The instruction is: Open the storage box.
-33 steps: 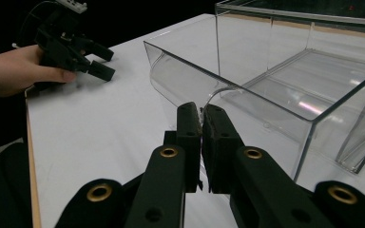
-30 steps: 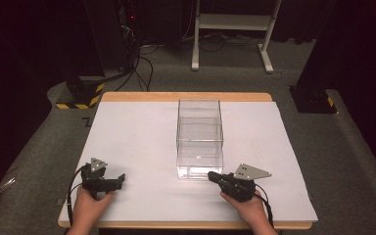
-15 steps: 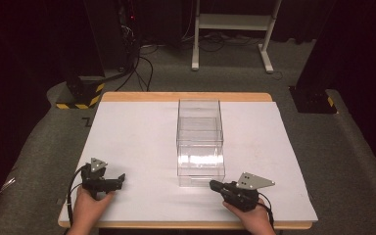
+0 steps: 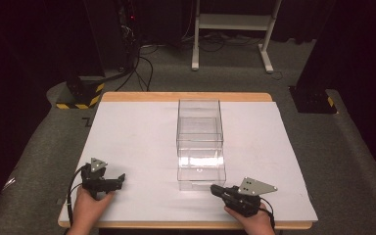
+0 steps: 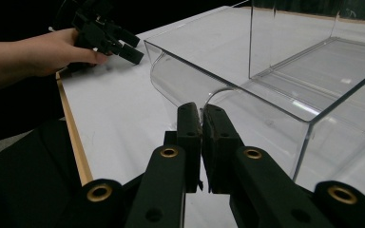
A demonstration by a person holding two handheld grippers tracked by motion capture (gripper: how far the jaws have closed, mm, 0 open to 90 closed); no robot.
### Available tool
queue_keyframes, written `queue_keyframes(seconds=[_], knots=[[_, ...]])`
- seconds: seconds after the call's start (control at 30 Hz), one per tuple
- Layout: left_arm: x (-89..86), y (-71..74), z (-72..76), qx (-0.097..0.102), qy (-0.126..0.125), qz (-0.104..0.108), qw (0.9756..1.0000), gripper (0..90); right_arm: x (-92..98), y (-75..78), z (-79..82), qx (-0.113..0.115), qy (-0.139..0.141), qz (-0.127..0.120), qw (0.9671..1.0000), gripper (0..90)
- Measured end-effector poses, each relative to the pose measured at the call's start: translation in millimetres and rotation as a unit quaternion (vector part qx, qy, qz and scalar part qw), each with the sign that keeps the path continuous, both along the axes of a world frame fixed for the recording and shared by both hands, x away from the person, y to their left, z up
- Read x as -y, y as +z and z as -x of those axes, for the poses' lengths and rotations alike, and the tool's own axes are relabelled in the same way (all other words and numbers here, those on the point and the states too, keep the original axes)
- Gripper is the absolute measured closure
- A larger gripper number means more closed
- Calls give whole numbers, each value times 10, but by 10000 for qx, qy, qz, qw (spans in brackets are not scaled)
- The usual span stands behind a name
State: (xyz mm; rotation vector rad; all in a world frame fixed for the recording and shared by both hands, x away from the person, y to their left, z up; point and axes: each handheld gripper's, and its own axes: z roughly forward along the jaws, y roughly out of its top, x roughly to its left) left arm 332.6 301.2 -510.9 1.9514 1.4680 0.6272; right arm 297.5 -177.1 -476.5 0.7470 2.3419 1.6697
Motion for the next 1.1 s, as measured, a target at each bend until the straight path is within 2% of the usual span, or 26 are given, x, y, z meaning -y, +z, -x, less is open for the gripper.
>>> queue_keyframes(seconds=[0.4, 0.43, 0.77, 0.9, 0.97, 1.03, 1.07, 1.1], knots=[[-1, 0, -1, 0, -6, -6, 10000, 8, -18, -13, 8, 24, 44, -52, 10000, 847], [-1, 0, 0, 0, -3, -3, 10000, 8, -10, -1, 17, 63, 24, -76, 9999, 816], [-1, 0, -1, 1, -4, -1, 10000, 8, 101, 128, 75, 377, -165, -158, 9990, 786], [-1, 0, -1, 1, -5, -1, 10000, 8, 157, 193, 74, 546, -311, -233, 9978, 767], [-1, 0, -1, 1, -4, 0, 10000, 8, 219, 225, 53, 655, -519, -307, 9960, 742], [-2, 0, -2, 2, -9, -8, 10000, 8, 237, 229, 47, 679, -570, -308, 9956, 735], [-2, 0, -2, 1, -8, -4, 10000, 8, 293, 236, 23, 722, -765, -343, 9939, 713], [-2, 0, -2, 1, -8, -3, 10000, 8, 312, 237, 14, 739, -833, -348, 9932, 709]])
